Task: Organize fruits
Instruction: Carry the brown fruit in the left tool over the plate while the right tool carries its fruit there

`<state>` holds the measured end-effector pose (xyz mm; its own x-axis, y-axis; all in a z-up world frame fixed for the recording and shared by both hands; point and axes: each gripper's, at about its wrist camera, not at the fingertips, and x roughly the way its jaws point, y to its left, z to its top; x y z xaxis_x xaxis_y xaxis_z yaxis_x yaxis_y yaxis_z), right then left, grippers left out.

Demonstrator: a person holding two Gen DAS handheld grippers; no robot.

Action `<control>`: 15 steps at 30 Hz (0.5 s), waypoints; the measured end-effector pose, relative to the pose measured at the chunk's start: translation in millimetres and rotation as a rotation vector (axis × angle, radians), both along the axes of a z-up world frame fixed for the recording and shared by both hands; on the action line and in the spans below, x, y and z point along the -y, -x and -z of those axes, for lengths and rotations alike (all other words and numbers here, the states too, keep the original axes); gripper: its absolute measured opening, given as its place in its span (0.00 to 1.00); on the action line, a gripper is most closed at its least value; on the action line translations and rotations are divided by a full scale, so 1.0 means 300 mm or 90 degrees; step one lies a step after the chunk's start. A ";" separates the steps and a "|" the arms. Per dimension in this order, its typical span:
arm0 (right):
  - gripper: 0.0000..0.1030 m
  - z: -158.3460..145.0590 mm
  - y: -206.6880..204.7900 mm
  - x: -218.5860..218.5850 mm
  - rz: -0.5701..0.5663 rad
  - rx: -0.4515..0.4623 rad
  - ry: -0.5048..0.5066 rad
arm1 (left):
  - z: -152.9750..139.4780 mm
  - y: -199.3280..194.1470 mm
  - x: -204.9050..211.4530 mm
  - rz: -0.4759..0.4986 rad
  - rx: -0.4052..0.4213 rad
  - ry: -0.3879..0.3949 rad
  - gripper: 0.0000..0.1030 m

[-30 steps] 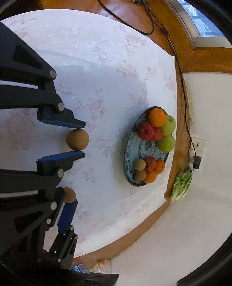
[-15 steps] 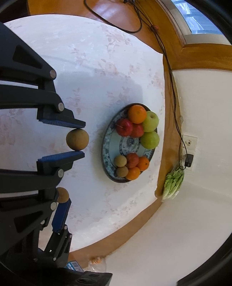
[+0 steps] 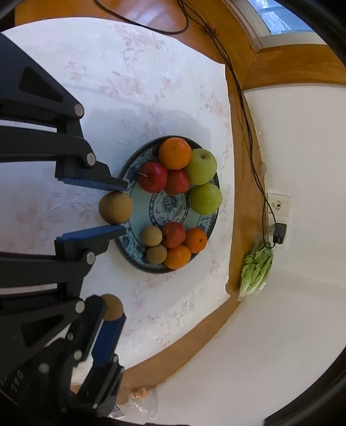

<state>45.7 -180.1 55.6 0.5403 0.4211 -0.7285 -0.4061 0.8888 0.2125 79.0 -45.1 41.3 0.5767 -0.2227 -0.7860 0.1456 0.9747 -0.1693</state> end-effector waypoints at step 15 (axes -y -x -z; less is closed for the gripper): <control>0.25 0.055 -0.086 0.003 0.019 -0.007 -0.009 | 0.055 -0.063 0.005 0.004 -0.012 0.017 0.32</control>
